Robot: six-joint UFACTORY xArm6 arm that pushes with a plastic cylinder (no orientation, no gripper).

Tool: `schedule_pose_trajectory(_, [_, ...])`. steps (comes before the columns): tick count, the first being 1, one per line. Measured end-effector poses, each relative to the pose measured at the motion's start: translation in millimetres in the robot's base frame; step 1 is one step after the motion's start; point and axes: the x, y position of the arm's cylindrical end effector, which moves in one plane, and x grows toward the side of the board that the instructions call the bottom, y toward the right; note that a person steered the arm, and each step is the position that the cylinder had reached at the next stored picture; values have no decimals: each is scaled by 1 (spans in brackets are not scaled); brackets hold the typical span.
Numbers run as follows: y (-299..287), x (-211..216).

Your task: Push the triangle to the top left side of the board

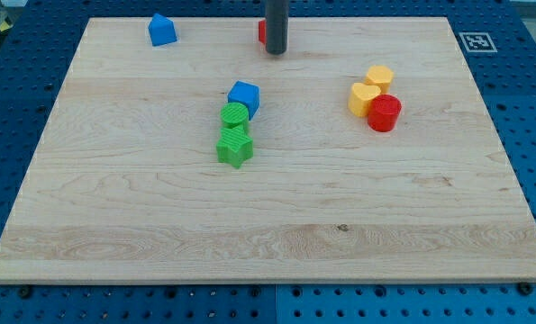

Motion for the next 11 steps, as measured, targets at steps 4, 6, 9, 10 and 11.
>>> schedule_pose_trajectory(4, [-76,-9])
schedule_pose_trajectory(6, [-145,-16])
schedule_pose_trajectory(9, [-161,-39])
schedule_pose_trajectory(10, [-173,-39])
schedule_pose_trajectory(11, [-188,-39])
